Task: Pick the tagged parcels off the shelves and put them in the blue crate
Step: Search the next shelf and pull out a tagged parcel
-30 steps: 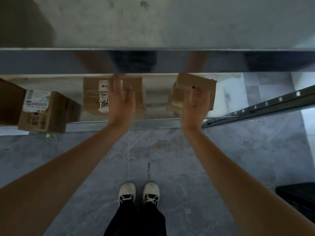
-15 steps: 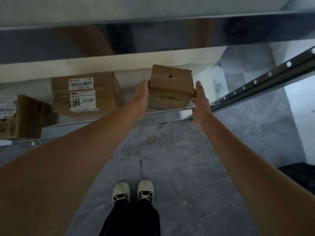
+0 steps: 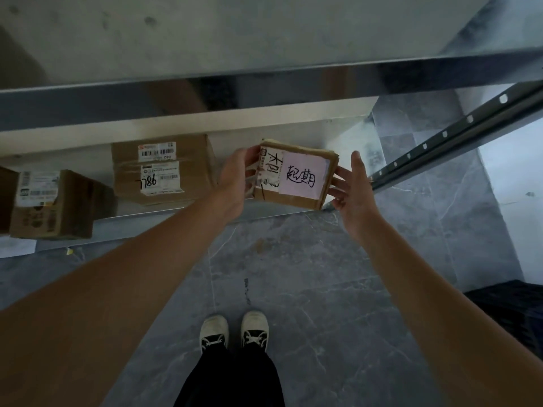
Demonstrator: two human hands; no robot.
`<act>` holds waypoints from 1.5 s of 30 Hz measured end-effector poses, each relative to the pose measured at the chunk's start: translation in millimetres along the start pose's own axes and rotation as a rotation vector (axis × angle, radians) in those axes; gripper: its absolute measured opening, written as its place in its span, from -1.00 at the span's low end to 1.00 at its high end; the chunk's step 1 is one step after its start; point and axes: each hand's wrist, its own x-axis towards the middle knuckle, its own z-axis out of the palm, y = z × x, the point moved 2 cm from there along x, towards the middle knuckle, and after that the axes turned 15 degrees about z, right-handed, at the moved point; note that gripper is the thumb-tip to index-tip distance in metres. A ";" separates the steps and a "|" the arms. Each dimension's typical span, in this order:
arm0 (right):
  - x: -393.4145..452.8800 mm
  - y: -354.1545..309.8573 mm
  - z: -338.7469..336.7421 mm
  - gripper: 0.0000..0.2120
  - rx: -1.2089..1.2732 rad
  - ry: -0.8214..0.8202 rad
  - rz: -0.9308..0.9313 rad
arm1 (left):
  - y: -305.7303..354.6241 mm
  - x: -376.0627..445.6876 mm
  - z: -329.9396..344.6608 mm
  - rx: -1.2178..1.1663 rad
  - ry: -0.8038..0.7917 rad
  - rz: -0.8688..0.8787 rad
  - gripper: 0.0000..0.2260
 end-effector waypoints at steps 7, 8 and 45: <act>-16.4 16.3 10.6 -0.47 -0.015 0.031 0.005 | -3.1 -24.9 -12.7 -0.005 -0.058 -0.019 -0.70; -20.5 16.6 12.6 -0.48 -0.011 0.023 0.012 | -2.3 -28.3 -15.4 0.003 -0.066 -0.010 -0.69; -437.7 47.8 -141.3 -0.59 0.708 0.294 -0.329 | 215.9 -357.6 159.7 0.411 -0.784 0.120 -0.71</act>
